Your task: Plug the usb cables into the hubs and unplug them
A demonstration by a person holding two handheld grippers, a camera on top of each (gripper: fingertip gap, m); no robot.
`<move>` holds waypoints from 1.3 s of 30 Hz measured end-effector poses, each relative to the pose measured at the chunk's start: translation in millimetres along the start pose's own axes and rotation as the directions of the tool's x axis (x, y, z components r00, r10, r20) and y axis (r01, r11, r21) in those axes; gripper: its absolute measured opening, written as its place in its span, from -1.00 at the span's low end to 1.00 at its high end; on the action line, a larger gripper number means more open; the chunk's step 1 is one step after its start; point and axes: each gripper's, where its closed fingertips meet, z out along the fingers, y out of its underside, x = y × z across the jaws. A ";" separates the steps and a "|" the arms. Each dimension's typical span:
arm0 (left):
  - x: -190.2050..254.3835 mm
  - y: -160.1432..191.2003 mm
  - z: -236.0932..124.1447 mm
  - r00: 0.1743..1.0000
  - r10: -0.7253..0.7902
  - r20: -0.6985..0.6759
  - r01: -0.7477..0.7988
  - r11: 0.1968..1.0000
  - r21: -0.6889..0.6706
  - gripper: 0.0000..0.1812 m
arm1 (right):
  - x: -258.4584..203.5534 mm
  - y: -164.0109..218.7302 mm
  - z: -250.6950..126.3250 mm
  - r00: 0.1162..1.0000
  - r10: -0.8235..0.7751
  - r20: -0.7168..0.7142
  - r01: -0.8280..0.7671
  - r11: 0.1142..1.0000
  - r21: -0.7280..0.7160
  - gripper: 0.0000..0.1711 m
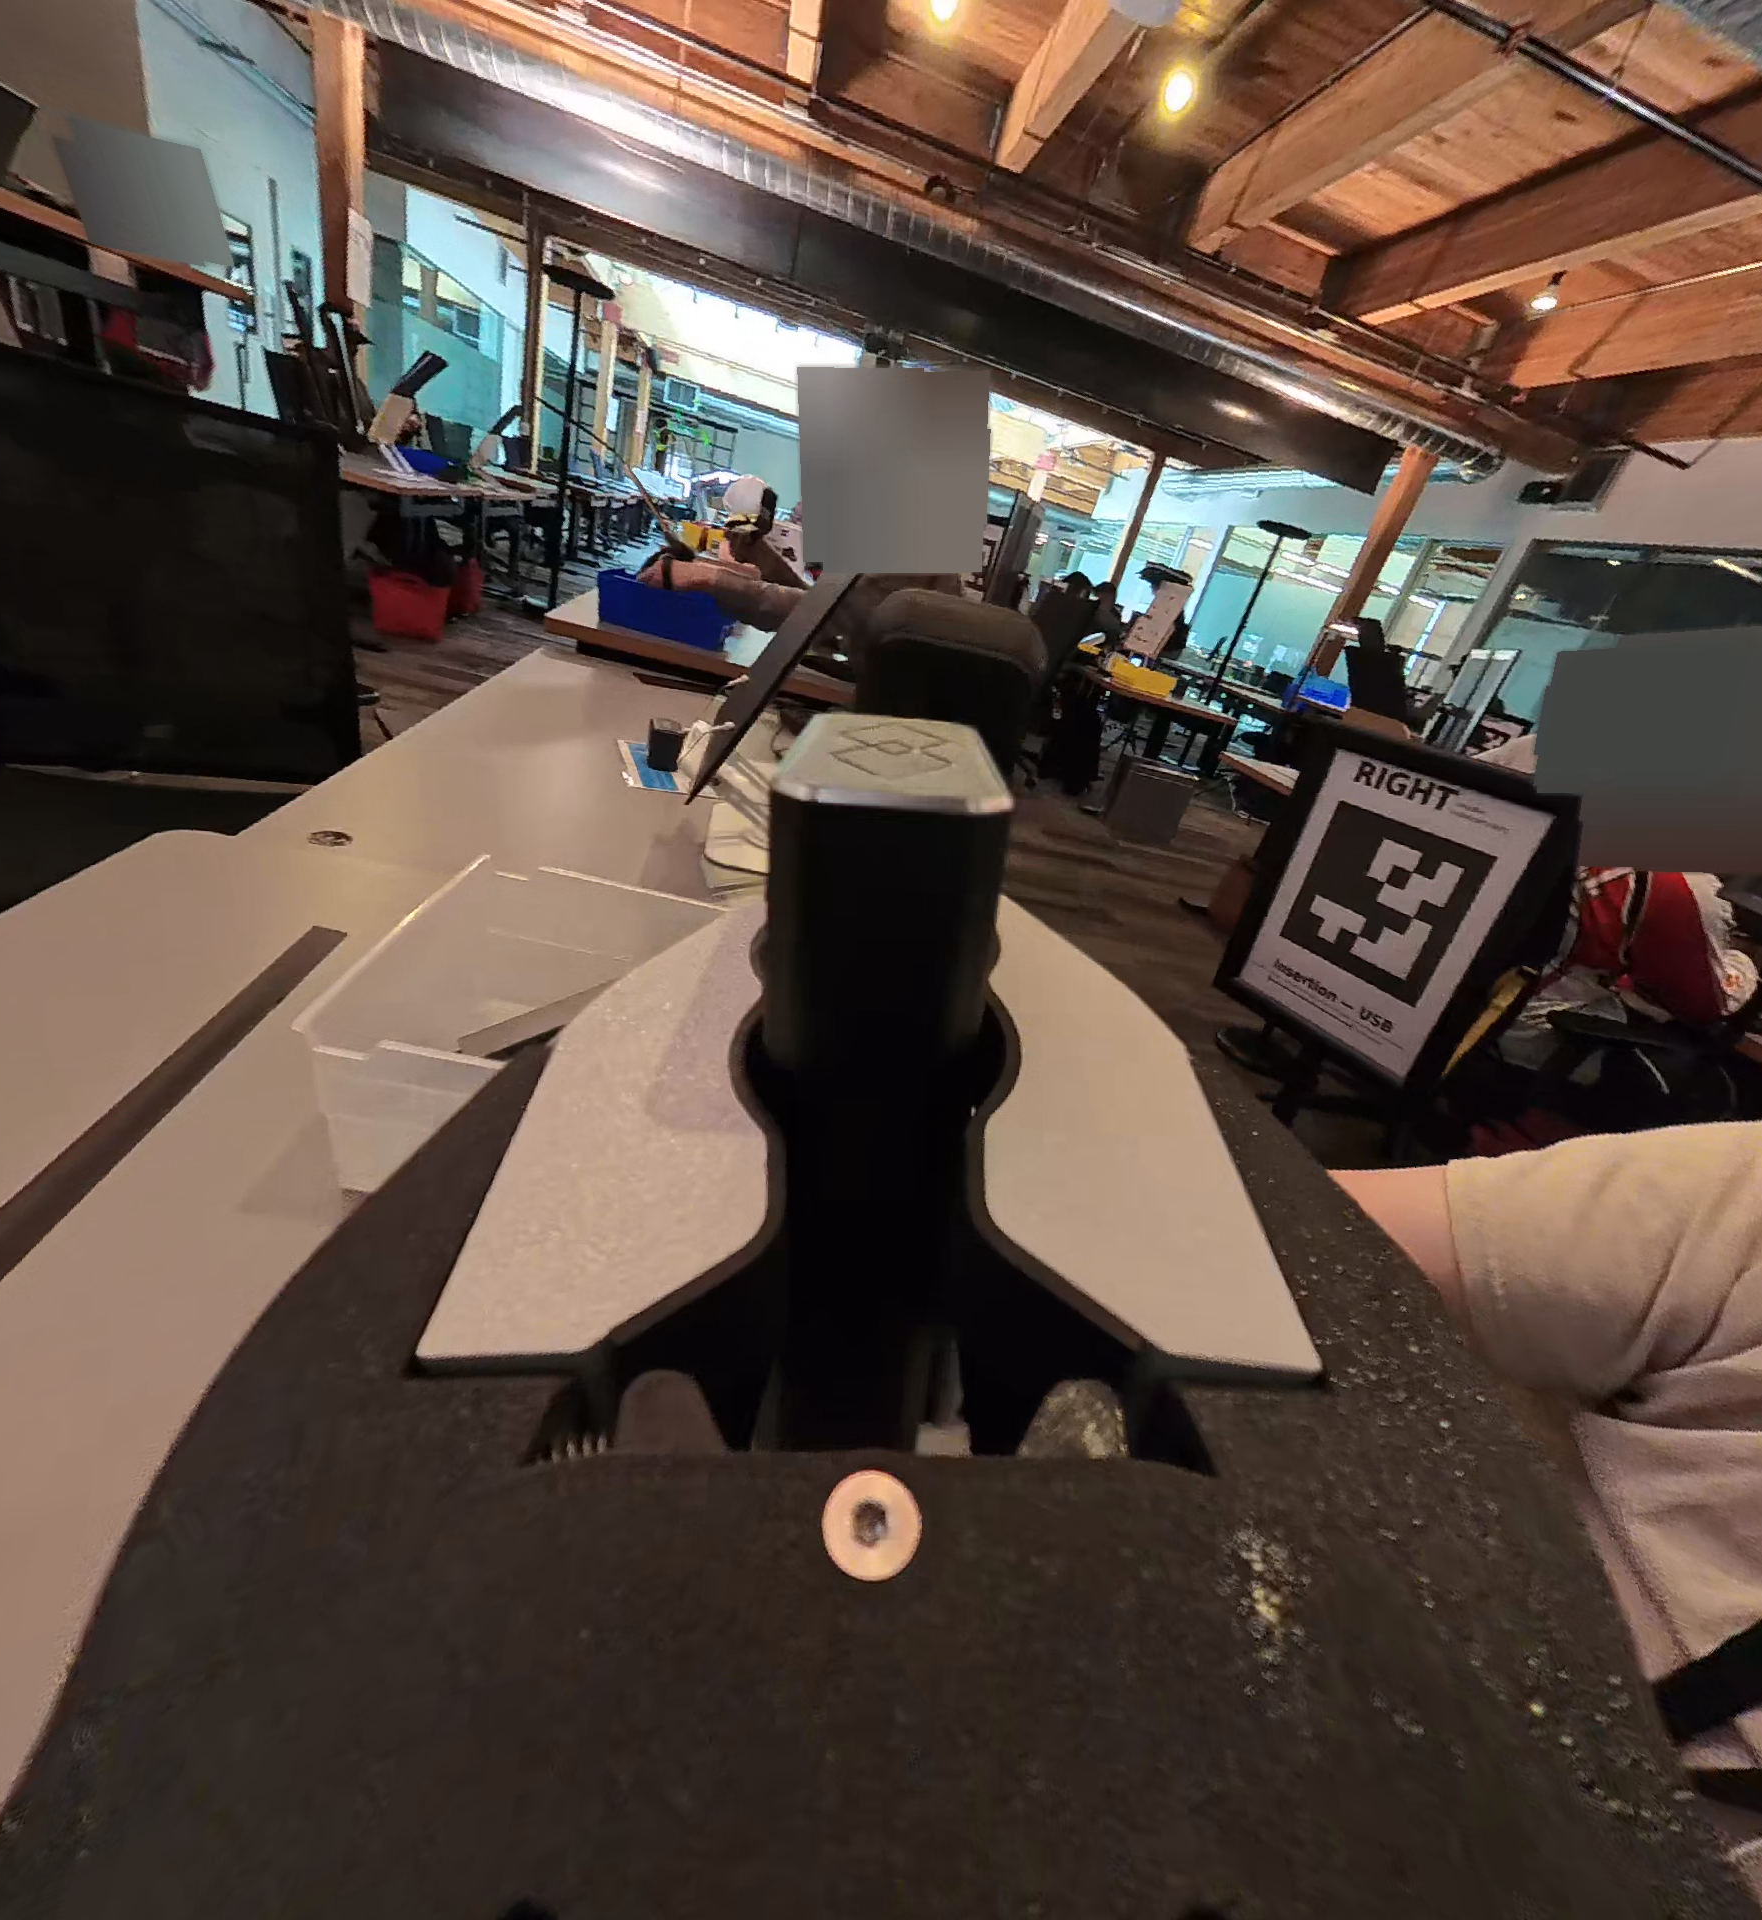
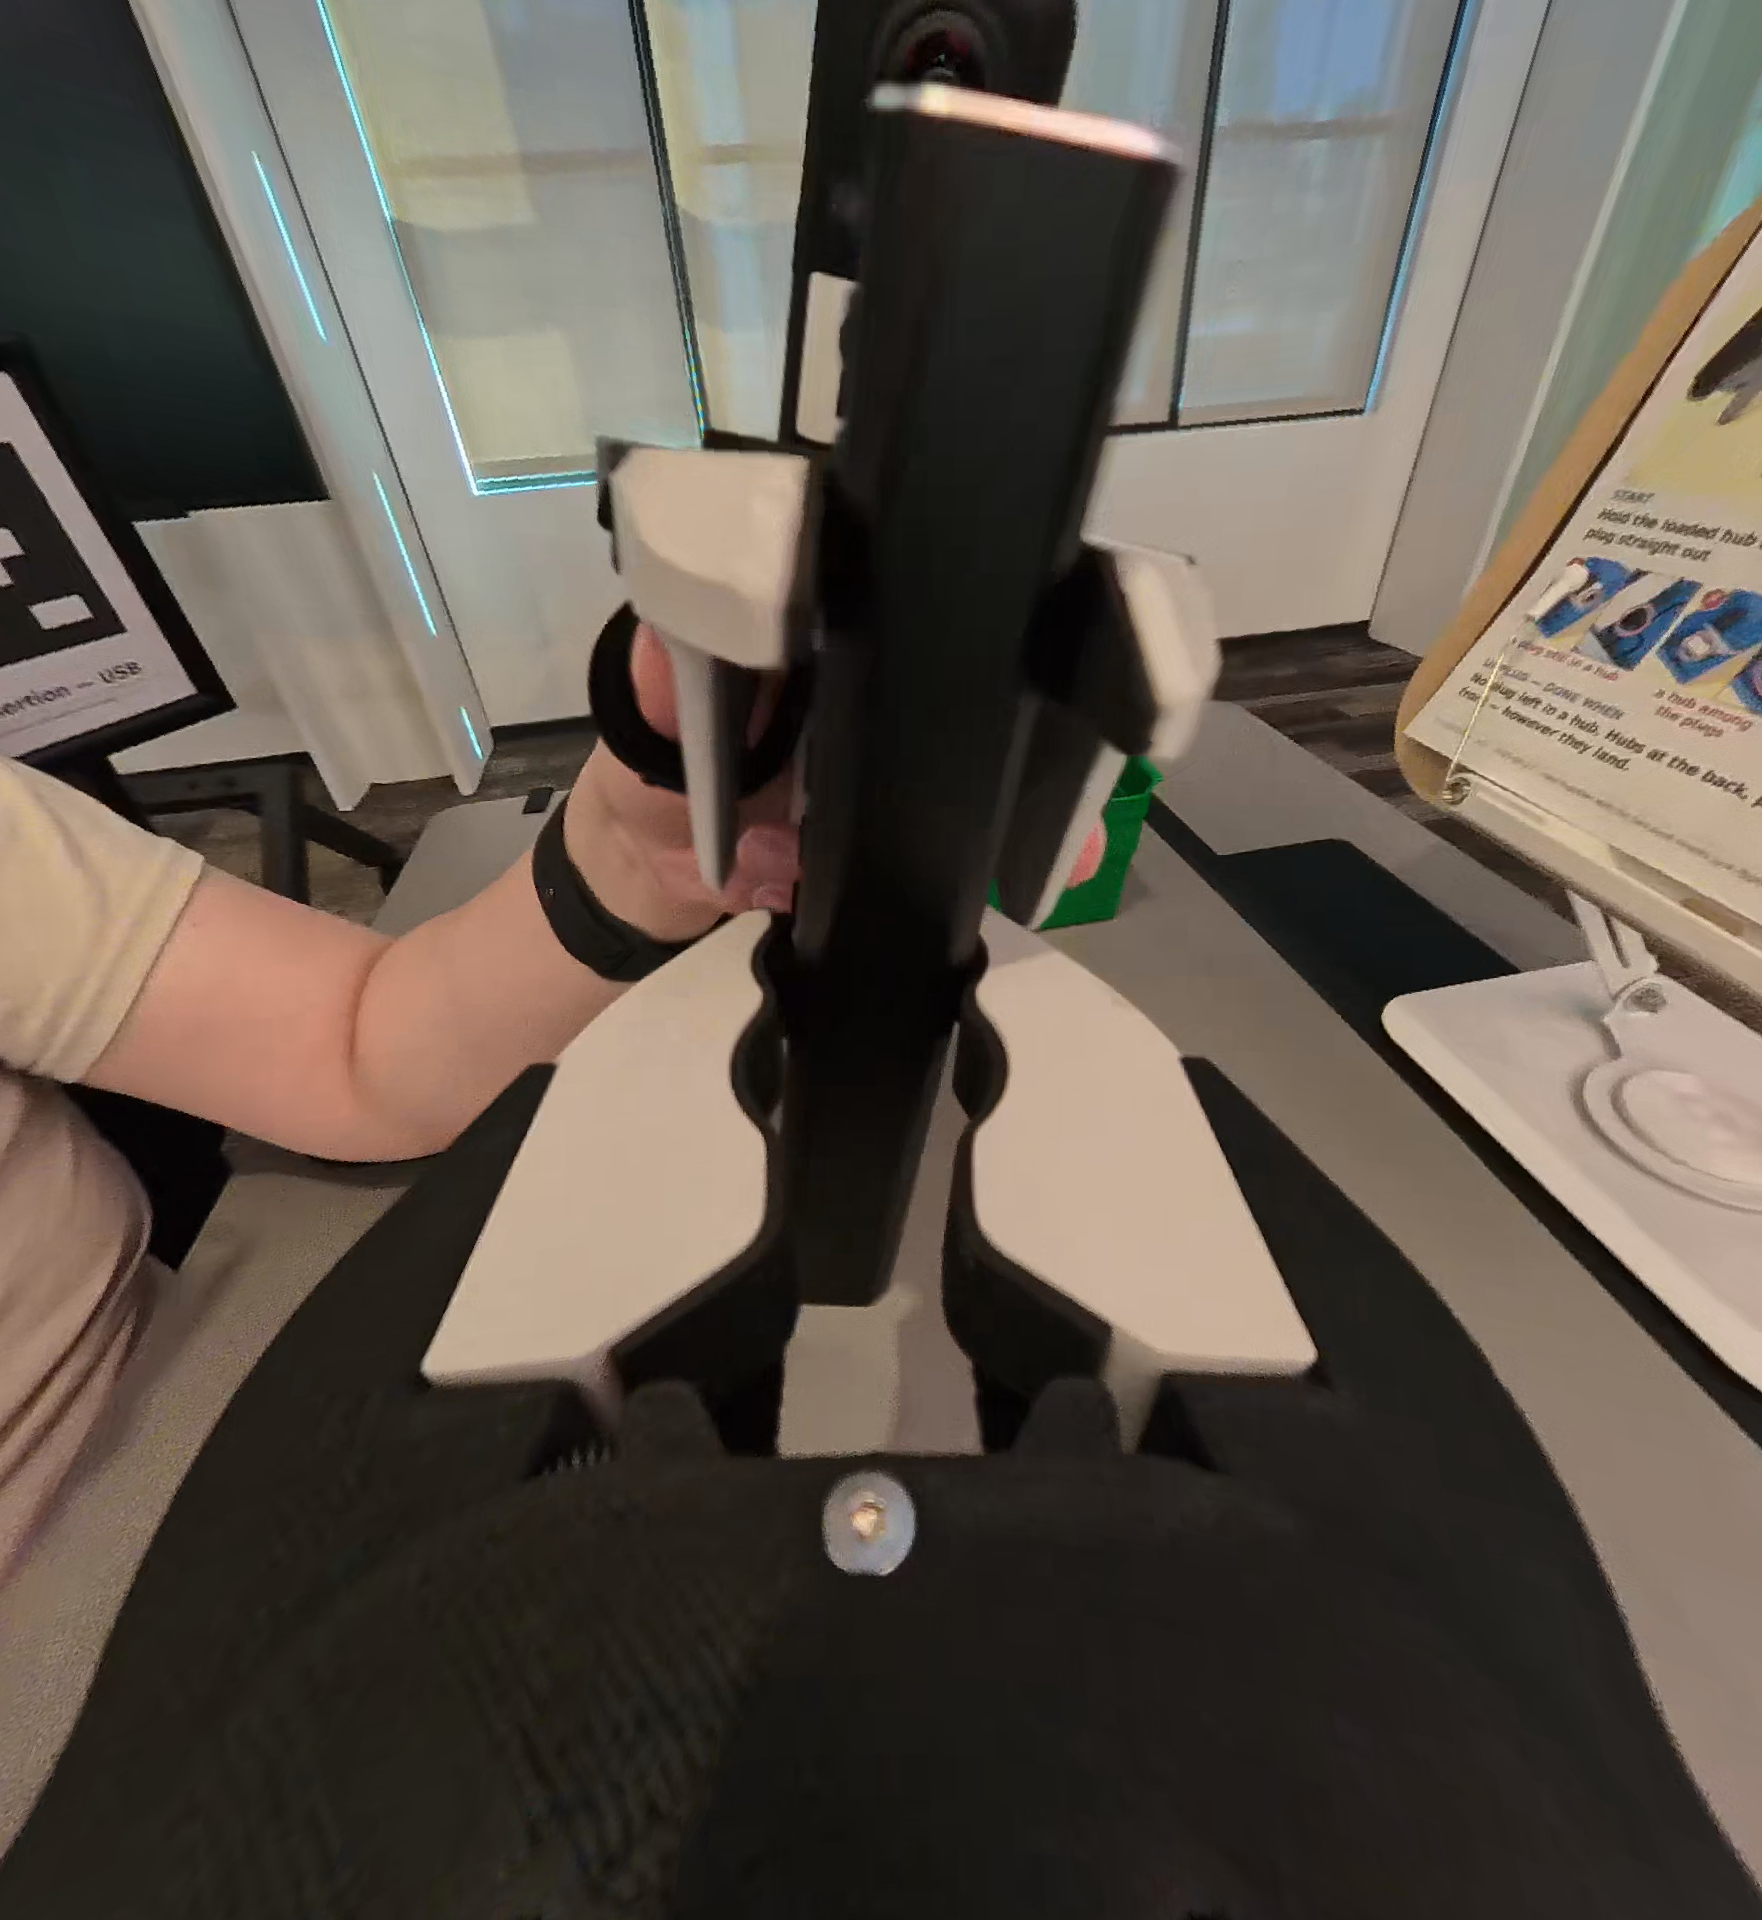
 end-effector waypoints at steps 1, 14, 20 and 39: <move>1.8 -0.3 -0.3 1.000 0.010 -0.008 -0.011 1.000 -0.004 -0.65 | 2.3 1.0 -1.6 1.000 0.011 0.000 -0.011 1.000 -0.008 -0.67; -17.7 -48.0 -84.2 0.963 0.128 0.236 -0.156 0.982 0.104 -0.47 | 118.6 -17.1 -201.9 0.580 -0.382 -0.720 0.161 0.920 -0.359 -0.67; -20.5 -50.8 -97.8 0.958 0.128 0.256 -0.159 0.982 0.105 -0.49 | 158.9 82.7 -304.3 0.515 -0.549 -0.658 -0.151 0.697 -0.701 -0.67; -25.9 -42.3 -92.5 0.956 0.127 0.265 -0.146 0.988 0.054 -0.52 | 172.6 215.4 -305.7 0.754 -0.225 -0.617 -0.554 0.285 -0.782 -0.65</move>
